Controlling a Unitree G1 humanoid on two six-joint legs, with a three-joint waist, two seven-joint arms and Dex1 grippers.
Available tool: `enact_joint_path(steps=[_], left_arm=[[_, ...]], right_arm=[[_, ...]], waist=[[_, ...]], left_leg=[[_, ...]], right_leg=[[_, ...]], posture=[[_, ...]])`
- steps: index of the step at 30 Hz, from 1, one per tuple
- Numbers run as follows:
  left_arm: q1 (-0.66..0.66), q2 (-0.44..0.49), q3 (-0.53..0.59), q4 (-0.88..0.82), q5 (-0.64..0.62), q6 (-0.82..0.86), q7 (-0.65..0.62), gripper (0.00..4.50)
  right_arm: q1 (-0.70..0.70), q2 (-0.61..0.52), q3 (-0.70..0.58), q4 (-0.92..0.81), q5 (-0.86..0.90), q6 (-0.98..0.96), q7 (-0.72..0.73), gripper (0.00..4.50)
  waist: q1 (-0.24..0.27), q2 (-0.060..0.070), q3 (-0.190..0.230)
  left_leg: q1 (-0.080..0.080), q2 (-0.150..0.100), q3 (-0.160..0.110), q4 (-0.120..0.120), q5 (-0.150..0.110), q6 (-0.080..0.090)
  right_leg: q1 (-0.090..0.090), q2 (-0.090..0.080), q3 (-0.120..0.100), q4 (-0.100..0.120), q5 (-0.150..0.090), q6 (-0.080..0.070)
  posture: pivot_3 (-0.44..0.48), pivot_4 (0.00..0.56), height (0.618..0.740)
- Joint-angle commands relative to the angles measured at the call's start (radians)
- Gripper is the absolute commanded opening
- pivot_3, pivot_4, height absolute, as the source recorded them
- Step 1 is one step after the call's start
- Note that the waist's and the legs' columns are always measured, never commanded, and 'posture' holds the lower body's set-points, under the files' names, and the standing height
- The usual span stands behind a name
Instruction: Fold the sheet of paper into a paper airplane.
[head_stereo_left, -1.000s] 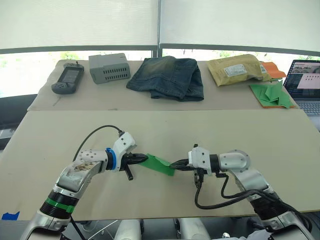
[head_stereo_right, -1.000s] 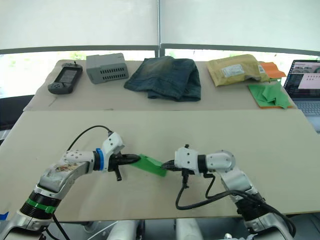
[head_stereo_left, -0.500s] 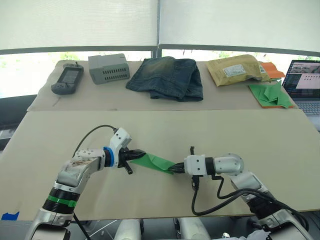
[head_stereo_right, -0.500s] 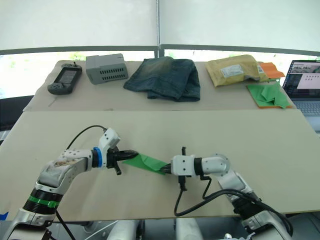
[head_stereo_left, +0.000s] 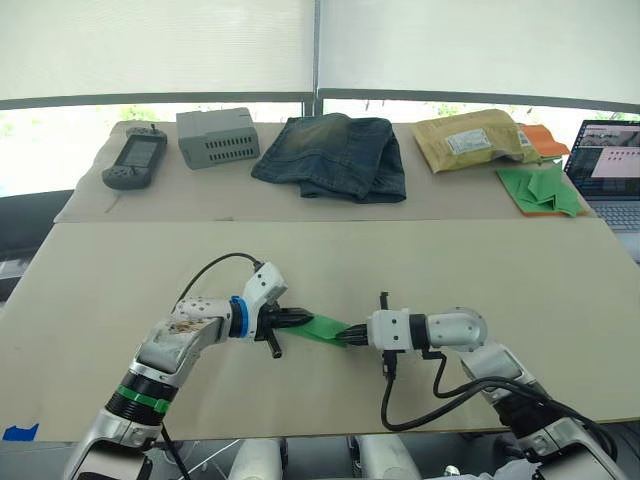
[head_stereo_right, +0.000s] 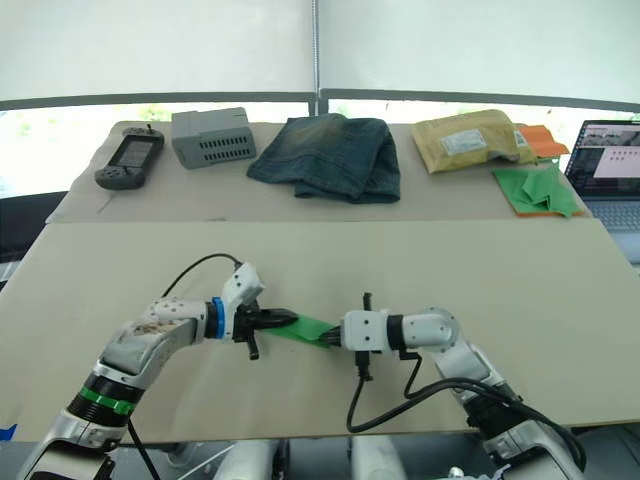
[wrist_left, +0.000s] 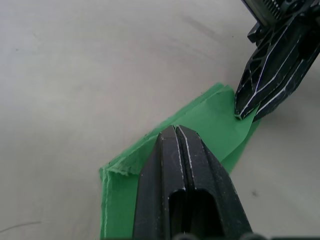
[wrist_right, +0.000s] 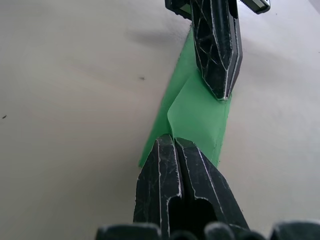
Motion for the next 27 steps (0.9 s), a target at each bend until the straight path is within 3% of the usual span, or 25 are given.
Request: enact_joint_path(steps=[1,3,8,11,14,19,27], left_arm=[[0.015,0.014,-0.036,0.049,0.057,-0.038,-0.007,0.00],[0.013,0.006,-0.044,0.061,0.066,-0.050,-0.004,0.00],[0.013,-0.008,-0.044,0.064,0.063,-0.050,0.003,0.00],[0.021,-0.010,-0.036,0.055,0.056,-0.040,0.010,0.00],[0.034,-0.012,-0.020,0.044,0.049,-0.029,0.026,0.00],[0.046,-0.016,-0.007,0.030,0.043,-0.015,0.042,0.00],[0.051,-0.014,-0.002,0.017,0.043,-0.006,0.050,0.00]], right_arm=[[0.001,-0.032,-0.019,-0.002,-0.032,0.017,-0.012,0.03],[0.001,-0.034,-0.030,-0.032,0.002,0.038,-0.001,0.03],[0.020,-0.077,-0.116,-0.203,0.139,0.269,0.017,1.52],[0.017,-0.068,-0.193,-0.289,0.289,0.480,0.001,1.52],[-0.007,-0.016,-0.232,-0.284,0.333,0.593,-0.076,1.52],[-0.028,0.046,-0.165,-0.235,0.264,0.632,-0.146,0.03],[-0.016,0.156,-0.039,-0.168,0.205,0.660,-0.193,0.03]], waist=[[0.001,0.000,0.000],[0.003,0.000,0.000],[0.014,0.001,-0.001],[0.019,0.001,-0.001],[0.020,0.001,-0.001],[0.020,0.001,-0.001],[0.018,0.001,-0.001]], left_leg=[[0.000,0.000,0.000,0.000,0.000,0.000],[0.000,0.000,0.000,0.000,0.000,0.000],[0.000,0.000,0.000,0.001,0.000,0.000],[-0.001,0.000,0.000,0.001,0.000,0.000],[0.000,0.000,0.000,0.001,0.000,0.000],[-0.001,0.000,0.000,0.000,0.000,0.000],[-0.001,0.000,0.000,0.000,0.000,0.000]], right_leg=[[0.000,0.000,0.000,0.000,0.000,0.000],[0.000,0.000,0.000,0.000,0.000,0.000],[0.000,-0.001,0.000,0.000,0.000,0.000],[0.000,-0.001,0.000,0.000,0.000,0.000],[0.000,0.000,0.000,0.000,0.000,0.000],[-0.001,0.000,0.000,0.000,0.000,0.000],[-0.001,0.001,0.000,0.000,0.000,0.000]], posture=[[0.000,0.150,0.728],[0.000,0.150,0.728],[0.000,0.150,0.728],[0.000,0.150,0.728],[0.000,0.150,0.728],[0.000,0.150,0.728],[0.000,0.150,0.728]])
